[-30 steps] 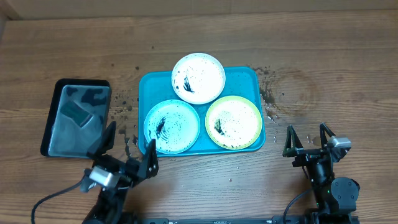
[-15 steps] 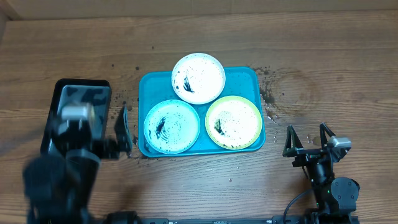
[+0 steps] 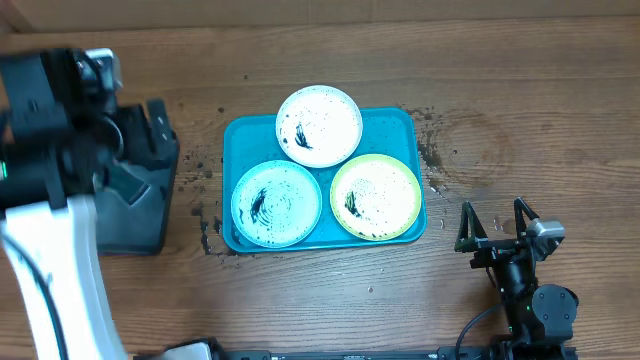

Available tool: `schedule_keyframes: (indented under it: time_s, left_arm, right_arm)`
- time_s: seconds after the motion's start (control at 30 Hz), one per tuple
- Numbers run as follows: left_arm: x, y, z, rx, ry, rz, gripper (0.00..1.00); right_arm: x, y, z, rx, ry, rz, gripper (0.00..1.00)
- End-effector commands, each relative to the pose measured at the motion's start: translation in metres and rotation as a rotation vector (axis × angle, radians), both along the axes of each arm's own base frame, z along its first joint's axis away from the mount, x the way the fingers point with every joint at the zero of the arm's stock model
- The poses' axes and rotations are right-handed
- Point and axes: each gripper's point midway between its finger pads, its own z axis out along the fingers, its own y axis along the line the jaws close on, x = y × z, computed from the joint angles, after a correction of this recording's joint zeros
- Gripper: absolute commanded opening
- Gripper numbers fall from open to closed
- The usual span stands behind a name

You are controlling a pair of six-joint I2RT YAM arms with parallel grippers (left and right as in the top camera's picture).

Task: Clean dirty plates on tray and stack at the side
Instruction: 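Move the left gripper over the black tray toward the green sponge, then lower the left gripper and grasp the green sponge in the black tray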

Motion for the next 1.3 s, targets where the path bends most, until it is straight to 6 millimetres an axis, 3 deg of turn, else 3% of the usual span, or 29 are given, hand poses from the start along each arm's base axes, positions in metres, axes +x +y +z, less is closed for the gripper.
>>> schedule_keyframes:
  time_s: [0.0, 0.1, 0.27, 0.47, 0.5, 1.07, 1.2, 1.27]
  left_arm:
    - [0.013, 0.023, -0.025, -0.052, 0.087, 0.101, 1.00]
    - [0.023, 0.047, -0.054, -0.110, 0.157, 0.197, 1.00]
    - [0.033, 0.066, -0.081, -0.308, 0.178, 0.326, 1.00]
    - [0.027, 0.111, -0.124, -0.403, 0.267, 0.504, 1.00]
    - [0.024, 0.117, -0.140, -0.420, 0.313, 0.526, 1.00]
    - [0.024, 0.141, -0.264, -0.413, 0.607, 0.642, 1.00]
    - [0.021, 0.137, -0.289, -0.432, 0.674, 0.642, 0.89]
    - [0.019, 0.133, -0.299, -0.437, 0.708, 0.638, 0.89]
  right_arm:
    - [0.000, 0.000, -0.002, -0.004, -0.002, -0.003, 1.00]
    - [0.000, 0.000, -0.002, -0.004, -0.002, -0.003, 1.00]
    - [0.000, 0.000, -0.002, -0.004, -0.002, -0.003, 1.00]
    - [0.000, 0.000, -0.002, -0.004, -0.002, -0.003, 1.00]
    - [0.000, 0.000, -0.002, -0.004, -0.002, -0.003, 1.00]
    - [0.000, 0.000, -0.002, -0.004, -0.002, -0.003, 1.00]
    - [0.000, 0.000, -0.002, -0.004, -0.002, -0.003, 1.00]
    - [0.000, 0.000, -0.002, -0.004, -0.002, -0.003, 1.00]
